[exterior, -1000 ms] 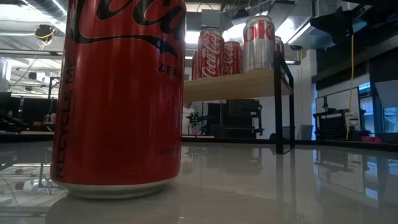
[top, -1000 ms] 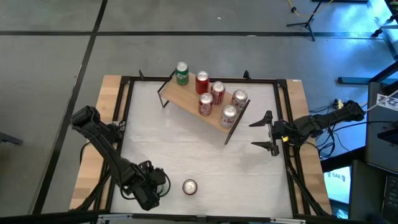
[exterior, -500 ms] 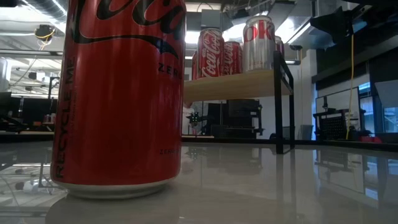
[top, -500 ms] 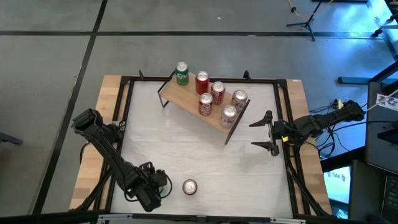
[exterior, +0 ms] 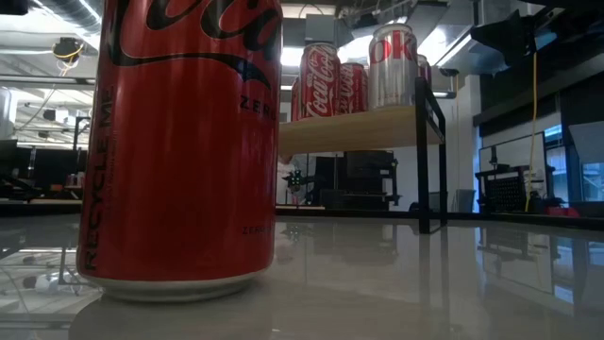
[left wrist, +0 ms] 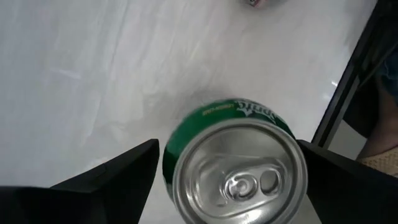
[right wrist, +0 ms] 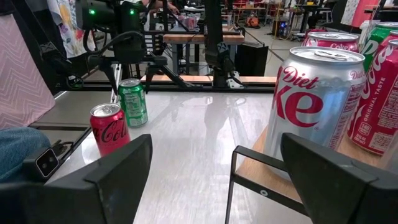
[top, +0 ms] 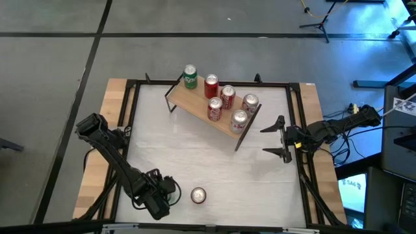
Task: Place canned beverage on shelf
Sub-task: Put the green soda can on the shelf aligned with the other green soda can
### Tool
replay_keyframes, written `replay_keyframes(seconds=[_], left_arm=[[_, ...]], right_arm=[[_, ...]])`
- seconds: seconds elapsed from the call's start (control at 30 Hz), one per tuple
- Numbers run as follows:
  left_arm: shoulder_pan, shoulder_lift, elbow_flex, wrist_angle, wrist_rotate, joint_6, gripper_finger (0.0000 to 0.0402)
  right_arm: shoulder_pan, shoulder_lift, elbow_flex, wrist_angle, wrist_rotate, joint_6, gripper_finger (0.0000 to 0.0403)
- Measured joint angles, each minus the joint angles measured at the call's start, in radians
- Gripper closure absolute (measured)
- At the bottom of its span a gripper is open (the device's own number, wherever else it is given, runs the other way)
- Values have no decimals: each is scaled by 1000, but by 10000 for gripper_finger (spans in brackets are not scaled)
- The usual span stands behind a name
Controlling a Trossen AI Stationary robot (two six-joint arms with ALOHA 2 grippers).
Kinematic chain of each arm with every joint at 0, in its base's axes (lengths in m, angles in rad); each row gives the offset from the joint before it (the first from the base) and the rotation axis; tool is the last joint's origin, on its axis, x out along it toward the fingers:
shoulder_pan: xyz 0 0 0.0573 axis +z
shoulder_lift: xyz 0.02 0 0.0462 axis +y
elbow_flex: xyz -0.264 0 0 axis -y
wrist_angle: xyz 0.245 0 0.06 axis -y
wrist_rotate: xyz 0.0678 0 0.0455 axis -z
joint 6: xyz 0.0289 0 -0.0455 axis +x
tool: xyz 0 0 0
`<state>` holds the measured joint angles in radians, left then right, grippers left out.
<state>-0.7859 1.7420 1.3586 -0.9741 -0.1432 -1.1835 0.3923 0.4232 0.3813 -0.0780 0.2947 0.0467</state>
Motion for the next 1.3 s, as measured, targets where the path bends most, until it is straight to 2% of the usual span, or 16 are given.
replay_keyframes(seconds=[0.37,0.57,0.9,1.3], left_arm=[[34,-2,0,0,62,-61,125],[58,-2,0,0,59,-118,124],[160,-2,0,0,47,-153,124],[387,-8,0,-51,-2,-177,124]], right_arm=[[0,0,0,-1,0,0,54],[0,0,0,0,0,0,54],[0,0,0,-1,0,0,54],[0,0,0,-2,0,0,54]])
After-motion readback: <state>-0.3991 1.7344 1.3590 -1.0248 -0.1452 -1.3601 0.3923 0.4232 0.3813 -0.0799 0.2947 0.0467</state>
